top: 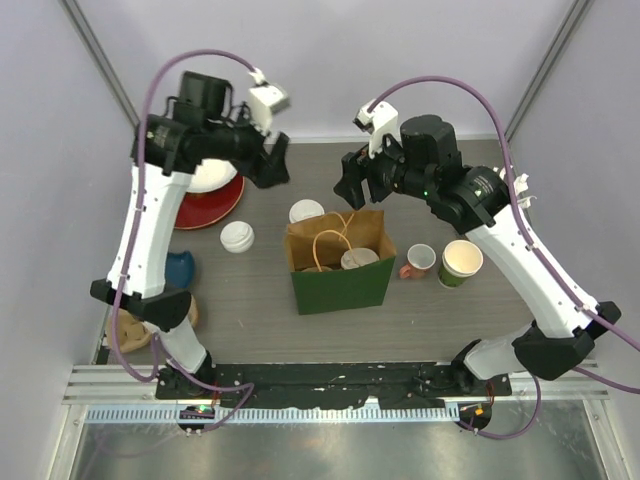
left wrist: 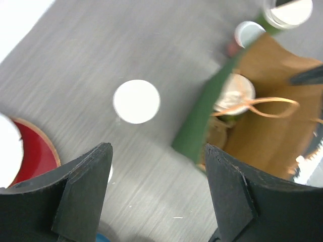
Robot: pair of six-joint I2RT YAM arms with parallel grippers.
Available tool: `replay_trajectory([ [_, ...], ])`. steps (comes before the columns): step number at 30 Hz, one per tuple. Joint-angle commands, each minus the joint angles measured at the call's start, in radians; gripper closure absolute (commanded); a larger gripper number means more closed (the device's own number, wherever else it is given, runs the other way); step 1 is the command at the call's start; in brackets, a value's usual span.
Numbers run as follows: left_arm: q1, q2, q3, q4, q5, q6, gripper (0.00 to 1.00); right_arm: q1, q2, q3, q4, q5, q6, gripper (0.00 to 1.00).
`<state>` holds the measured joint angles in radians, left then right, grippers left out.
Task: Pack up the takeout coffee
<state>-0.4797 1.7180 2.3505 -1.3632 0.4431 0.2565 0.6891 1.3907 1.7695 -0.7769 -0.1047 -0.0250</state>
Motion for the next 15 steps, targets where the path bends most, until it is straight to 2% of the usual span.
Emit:
replay_trajectory([
  [1, 0.209, 0.044, 0.067, -0.241, 0.1, -0.02, 0.27, -0.043, 0.028, 0.062, 0.047, -0.058, 0.053, 0.27],
  [2, 0.22, 0.054, 0.049, -0.246, 0.106, -0.004, 0.38, -0.048, 0.034, 0.076, 0.033, -0.062, 0.054, 0.27],
  [5, 0.224, 0.071, -0.052, -0.267, 0.137, 0.16, 0.52, -0.059, 0.073, 0.116, -0.036, -0.09, 0.034, 0.27],
  [6, 0.225, 0.068, -0.084, -0.267, 0.15, 0.284, 0.54, -0.065, 0.096, 0.129, -0.059, -0.092, 0.028, 0.27],
  [9, 0.283, 0.046, -0.207, -0.26, 0.291, 0.472, 0.51, -0.077, 0.128, 0.192, -0.139, -0.101, -0.006, 0.27],
  [10, 0.333, 0.043, -0.268, -0.257, 0.343, 0.604, 0.49, -0.082, 0.148, 0.217, -0.169, -0.107, -0.013, 0.27],
  [11, 0.355, 0.042, -0.296, -0.249, 0.427, 0.662, 0.44, -0.083, 0.157, 0.226, -0.186, -0.112, -0.016, 0.27],
  [12, 0.372, 0.045, -0.319, -0.247, 0.449, 0.712, 0.42, -0.085, 0.163, 0.235, -0.2, -0.113, -0.019, 0.27],
  [13, 0.378, 0.069, -0.338, -0.264, 0.463, 0.844, 0.41, -0.083, 0.18, 0.251, -0.223, -0.113, -0.019, 0.27],
  [15, 0.377, 0.095, -0.345, -0.298, 0.514, 0.923, 0.38, -0.083, 0.192, 0.265, -0.237, -0.112, -0.015, 0.28],
])
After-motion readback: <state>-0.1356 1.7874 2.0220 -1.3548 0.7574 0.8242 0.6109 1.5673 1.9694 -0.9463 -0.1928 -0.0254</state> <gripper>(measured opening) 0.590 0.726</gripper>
